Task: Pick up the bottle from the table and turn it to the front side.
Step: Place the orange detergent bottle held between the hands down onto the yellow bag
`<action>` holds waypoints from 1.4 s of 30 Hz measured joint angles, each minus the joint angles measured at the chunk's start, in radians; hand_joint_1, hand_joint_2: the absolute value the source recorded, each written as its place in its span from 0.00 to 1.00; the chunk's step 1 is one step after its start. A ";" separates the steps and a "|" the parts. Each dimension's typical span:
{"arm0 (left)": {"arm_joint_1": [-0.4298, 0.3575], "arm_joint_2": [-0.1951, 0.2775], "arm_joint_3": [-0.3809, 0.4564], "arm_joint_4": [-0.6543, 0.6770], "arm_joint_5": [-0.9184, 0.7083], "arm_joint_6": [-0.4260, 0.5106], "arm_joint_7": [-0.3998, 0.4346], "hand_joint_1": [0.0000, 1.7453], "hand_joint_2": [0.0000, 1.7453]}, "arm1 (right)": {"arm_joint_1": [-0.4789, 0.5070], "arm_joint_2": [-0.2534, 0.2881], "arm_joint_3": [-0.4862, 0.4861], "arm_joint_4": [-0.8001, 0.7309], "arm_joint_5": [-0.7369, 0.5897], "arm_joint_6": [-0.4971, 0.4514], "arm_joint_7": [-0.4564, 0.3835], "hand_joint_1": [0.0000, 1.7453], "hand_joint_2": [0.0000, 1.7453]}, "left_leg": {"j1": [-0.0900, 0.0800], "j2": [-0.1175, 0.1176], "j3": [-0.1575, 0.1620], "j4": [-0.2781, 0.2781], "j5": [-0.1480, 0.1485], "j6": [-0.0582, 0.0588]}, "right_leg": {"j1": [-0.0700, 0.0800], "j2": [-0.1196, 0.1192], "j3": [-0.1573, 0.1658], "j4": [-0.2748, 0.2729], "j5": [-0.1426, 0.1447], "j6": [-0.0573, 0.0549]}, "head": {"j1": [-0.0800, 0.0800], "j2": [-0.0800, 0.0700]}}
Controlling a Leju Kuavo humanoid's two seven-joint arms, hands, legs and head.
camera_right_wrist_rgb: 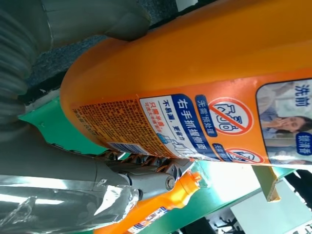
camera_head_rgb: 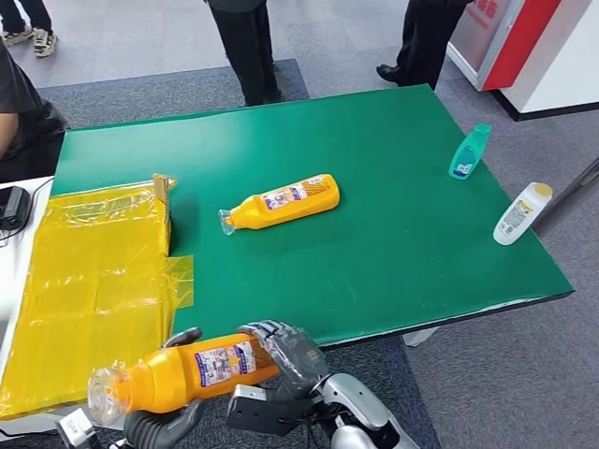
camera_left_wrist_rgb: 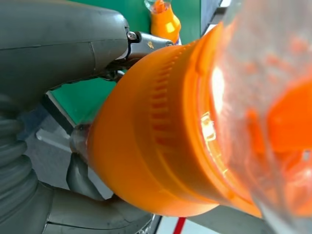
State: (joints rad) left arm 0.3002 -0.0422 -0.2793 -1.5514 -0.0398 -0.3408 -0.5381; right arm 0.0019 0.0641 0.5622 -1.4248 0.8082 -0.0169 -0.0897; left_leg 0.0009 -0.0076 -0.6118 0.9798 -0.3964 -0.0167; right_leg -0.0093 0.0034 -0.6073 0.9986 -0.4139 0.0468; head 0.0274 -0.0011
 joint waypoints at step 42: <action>0.022 -0.167 0.351 -0.375 -0.908 0.652 0.055 1.00 1.00 | 0.194 -0.041 -0.057 -0.233 -0.084 -0.058 0.068 0.00 1.00 | 0.000 0.000 0.000 0.000 -0.001 -0.001 | 0.000 0.000 -0.001 0.000 0.000 -0.001 | 0.000 0.000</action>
State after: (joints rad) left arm 0.3218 -0.2091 0.0721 -1.9269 -0.9476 0.3115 -0.4832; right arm 0.1957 0.0236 0.5055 -1.6576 0.7243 -0.0753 -0.0216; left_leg 0.0010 -0.0074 -0.6116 0.9798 -0.3970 -0.0175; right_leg -0.0093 0.0035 -0.6078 0.9985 -0.4144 0.0462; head 0.0275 -0.0011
